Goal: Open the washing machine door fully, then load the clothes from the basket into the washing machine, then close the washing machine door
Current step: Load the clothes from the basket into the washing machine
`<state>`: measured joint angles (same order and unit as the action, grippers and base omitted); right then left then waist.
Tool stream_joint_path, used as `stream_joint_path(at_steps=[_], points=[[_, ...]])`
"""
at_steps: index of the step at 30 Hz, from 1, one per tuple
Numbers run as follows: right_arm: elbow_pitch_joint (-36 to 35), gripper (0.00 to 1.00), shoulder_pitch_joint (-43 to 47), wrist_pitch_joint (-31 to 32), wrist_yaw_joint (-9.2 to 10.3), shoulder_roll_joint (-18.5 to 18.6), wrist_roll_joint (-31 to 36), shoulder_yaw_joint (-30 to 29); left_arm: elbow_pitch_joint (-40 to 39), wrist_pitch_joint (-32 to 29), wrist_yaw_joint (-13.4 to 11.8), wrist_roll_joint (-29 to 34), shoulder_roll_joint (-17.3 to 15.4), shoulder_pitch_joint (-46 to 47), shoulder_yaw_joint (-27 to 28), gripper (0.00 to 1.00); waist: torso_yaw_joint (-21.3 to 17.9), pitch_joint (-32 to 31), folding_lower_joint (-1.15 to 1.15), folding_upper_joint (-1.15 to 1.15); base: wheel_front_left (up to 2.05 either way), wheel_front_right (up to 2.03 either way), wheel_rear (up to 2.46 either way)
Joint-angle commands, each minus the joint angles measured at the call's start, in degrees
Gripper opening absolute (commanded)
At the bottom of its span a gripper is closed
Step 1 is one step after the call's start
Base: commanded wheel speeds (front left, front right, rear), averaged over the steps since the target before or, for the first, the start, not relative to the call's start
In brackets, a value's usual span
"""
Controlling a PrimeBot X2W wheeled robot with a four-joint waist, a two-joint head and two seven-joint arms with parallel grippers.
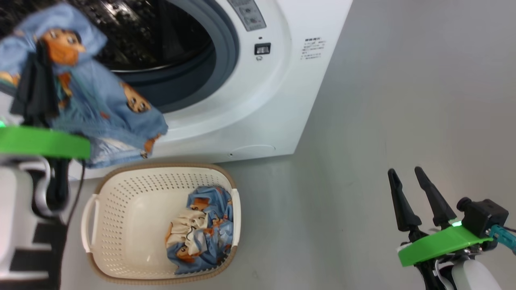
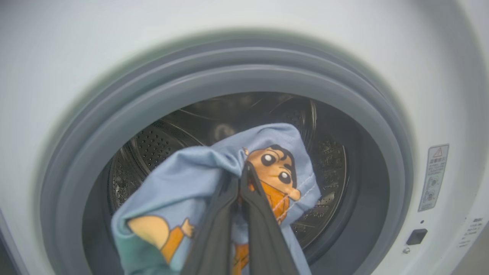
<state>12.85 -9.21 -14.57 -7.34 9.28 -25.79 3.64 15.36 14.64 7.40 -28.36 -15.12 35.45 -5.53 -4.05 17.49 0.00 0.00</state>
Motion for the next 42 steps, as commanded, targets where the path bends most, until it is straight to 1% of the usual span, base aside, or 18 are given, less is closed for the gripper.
stream_joint_path(at_steps=[1, 6, 14, 21, 29, 31, 34, 37, 39, 40, 42], points=[[-1.4, 1.00, -1.0, -0.4, -0.14, 0.2, -0.4, 1.5, -0.3, 0.4, 0.1, 0.8, -2.7, 2.8, 1.5, 0.00, -0.9, 1.4, 0.00, 0.00, 0.00, 0.00, 0.00], [-1.6, 1.00, -2.5, -0.4, -0.14, -0.5, -0.4, 1.9, 7.0, 0.4, 0.1, 1.1, -3.0, 9.3, 0.6, 0.00, -2.5, 4.1, 0.00, 0.00, 0.00, 0.00, 0.00], [-1.9, 1.00, -4.9, -0.4, -0.14, -2.1, -0.5, 2.6, 20.4, 0.4, 0.1, -0.9, -3.1, 16.0, -1.3, 0.00, -5.0, 8.2, 0.00, 0.00, 0.00, 0.00, 0.00], [-2.1, 1.00, -6.6, -0.4, -0.14, -3.0, -0.5, 3.3, 31.9, 0.4, 0.1, -3.0, -3.7, 23.0, -5.4, 0.00, -6.3, 11.1, 0.00, 0.00, 0.00, 0.00, 0.00], [-2.1, 1.00, -8.2, -0.4, -0.14, -3.9, -0.6, 4.7, 43.0, -0.1, 0.1, -4.4, -3.5, 30.5, -10.6, 0.00, -8.2, 13.3, 0.00, 0.00, 0.00, 0.00, 0.00], [-2.0, 1.00, -8.6, -0.4, -0.14, -4.2, -0.7, 5.2, 45.2, -0.5, 0.1, -4.4, -4.0, 32.5, -11.9, 0.00, -8.8, 13.9, 0.00, 0.00, 0.00, 0.00, 0.00], [-2.0, 1.00, -9.1, -0.4, -0.14, -4.5, -0.9, 5.8, 47.0, -0.3, 0.1, -4.5, -5.1, 35.6, -13.2, 0.00, -9.7, 14.7, 0.00, 0.00, 0.00, 0.00, 0.00], [-2.1, 1.00, -9.4, -0.4, -0.14, -4.8, -1.1, 6.2, 46.4, 0.2, 0.1, -4.3, -6.6, 38.7, -13.3, 0.00, -10.4, 15.5, 0.00, 0.00, 0.00, 0.00, 0.00], [-2.2, 1.00, -9.5, -0.4, -0.14, -5.0, -1.1, 6.2, 42.9, 0.3, -0.1, -3.0, -8.0, 40.5, -11.9, 0.00, -10.6, 16.1, 0.00, 0.00, 0.00, 0.00, 0.00], [-2.2, 1.00, -9.5, -0.4, -0.14, -5.0, -1.1, 6.2, 42.9, 0.3, -0.1, -3.0, -8.0, 40.5, -11.9, 0.00, -10.6, 16.1, 0.00, 0.00, 0.00, 0.00, 0.00], [-2.3, 1.00, -9.8, -0.4, -0.14, -5.2, -1.1, 6.1, 38.4, 0.3, -0.7, -1.0, -8.9, 40.7, -9.9, 0.00, -10.8, 16.7, 0.00, 0.00, 0.00, 0.00, 0.00]])
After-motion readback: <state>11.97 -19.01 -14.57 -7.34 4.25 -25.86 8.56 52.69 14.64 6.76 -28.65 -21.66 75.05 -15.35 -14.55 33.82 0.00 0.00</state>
